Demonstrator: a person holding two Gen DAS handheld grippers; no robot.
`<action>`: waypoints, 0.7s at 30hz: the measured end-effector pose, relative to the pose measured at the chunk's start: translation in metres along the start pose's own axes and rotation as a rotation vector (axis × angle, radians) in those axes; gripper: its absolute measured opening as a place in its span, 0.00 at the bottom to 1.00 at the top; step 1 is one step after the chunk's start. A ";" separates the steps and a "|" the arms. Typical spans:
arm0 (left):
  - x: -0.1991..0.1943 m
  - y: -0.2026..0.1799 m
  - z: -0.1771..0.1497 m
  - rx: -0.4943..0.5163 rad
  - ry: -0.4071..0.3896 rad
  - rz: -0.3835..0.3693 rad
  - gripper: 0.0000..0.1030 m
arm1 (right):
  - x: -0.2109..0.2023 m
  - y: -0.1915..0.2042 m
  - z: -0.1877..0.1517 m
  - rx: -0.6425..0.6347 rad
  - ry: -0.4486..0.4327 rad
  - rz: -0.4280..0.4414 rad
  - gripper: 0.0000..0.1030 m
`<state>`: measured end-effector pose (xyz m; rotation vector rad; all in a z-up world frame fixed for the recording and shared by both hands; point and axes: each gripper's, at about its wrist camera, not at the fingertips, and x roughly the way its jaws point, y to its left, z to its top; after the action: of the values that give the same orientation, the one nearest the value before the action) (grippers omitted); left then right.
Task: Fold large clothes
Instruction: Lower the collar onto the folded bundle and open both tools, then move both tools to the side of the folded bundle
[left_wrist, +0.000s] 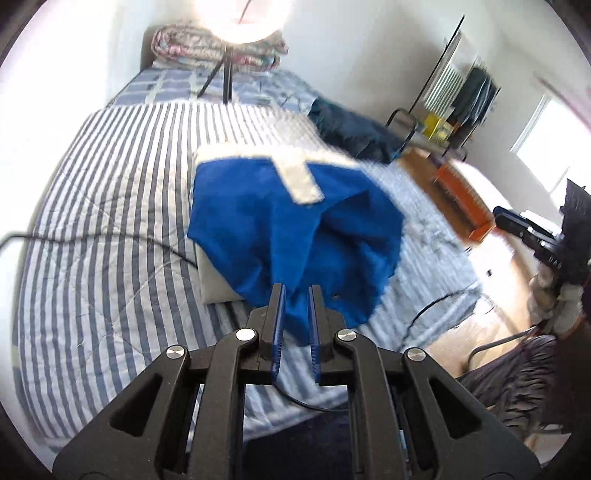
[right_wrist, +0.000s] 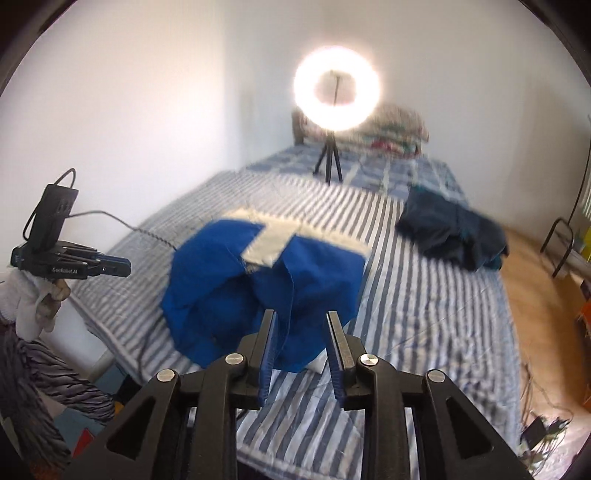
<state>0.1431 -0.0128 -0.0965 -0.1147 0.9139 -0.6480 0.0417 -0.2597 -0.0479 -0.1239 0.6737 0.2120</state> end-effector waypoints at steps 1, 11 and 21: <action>-0.014 -0.002 0.003 -0.002 -0.021 -0.001 0.09 | -0.014 0.001 0.004 -0.004 -0.018 0.002 0.28; -0.148 -0.020 0.066 -0.030 -0.213 -0.050 0.24 | -0.112 -0.001 0.054 -0.014 -0.193 0.018 0.43; -0.141 0.013 0.102 -0.149 -0.239 -0.073 0.61 | -0.077 -0.022 0.071 0.085 -0.173 0.042 0.66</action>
<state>0.1657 0.0601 0.0601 -0.3532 0.7282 -0.6189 0.0312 -0.2800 0.0566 -0.0097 0.5120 0.2319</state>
